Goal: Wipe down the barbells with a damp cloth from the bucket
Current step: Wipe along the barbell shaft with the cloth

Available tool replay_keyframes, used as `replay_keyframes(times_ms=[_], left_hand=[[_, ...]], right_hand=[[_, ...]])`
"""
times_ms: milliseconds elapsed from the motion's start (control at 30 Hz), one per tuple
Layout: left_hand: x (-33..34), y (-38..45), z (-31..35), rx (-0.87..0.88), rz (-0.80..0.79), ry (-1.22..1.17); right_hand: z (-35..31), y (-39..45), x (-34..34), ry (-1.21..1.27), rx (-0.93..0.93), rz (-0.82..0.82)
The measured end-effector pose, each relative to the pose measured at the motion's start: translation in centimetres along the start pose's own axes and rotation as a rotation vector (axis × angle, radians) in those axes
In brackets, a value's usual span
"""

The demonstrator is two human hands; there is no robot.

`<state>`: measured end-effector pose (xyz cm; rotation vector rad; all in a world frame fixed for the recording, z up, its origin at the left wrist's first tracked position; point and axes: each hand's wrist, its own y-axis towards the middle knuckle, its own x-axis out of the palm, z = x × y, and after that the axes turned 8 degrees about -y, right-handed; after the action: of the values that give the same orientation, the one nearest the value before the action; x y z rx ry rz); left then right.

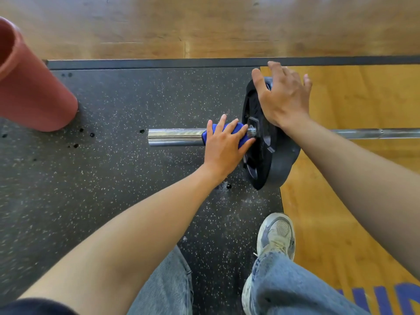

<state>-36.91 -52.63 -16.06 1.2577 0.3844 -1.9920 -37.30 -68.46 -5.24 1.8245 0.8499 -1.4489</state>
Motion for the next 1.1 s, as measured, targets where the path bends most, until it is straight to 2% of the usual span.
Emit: replay_keyframes(times_ms=[167, 300, 500, 667, 767, 867, 967, 1100], left_hand=[[0.0, -1.7, -2.2, 0.228, -0.019, 0.094], [-0.1, -1.6, -1.6, 0.300, -0.055, 0.207], [2.0, -0.3, 0.1, 0.230, -0.051, 0.256], [0.4, -0.7, -0.9, 0.358, -0.117, 0.331], [0.0, 0.9, -0.6, 0.359, -0.017, 0.302], [-0.1, 2.3, -1.5, 0.349, -0.047, 0.260], [0.1, 2.6, -1.9, 0.337, 0.005, 0.187], [-0.1, 1.5, -2.0, 0.224, -0.038, 0.148]], right_hand=[[0.1, -0.1, 0.0, 0.032, 0.001, 0.026], [0.1, -0.1, 0.1, 0.053, -0.005, 0.048], [0.2, 0.9, 0.4, 0.059, 0.008, 0.080], [0.3, 1.3, 0.5, 0.070, 0.002, 0.109], [0.3, 2.0, 0.5, 0.056, 0.025, 0.100], [0.0, 2.7, 0.5, 0.075, 0.016, 0.100], [-0.1, 4.3, 0.4, 0.085, 0.033, 0.066], [-0.9, 6.8, 0.5, 0.052, 0.021, 0.043]])
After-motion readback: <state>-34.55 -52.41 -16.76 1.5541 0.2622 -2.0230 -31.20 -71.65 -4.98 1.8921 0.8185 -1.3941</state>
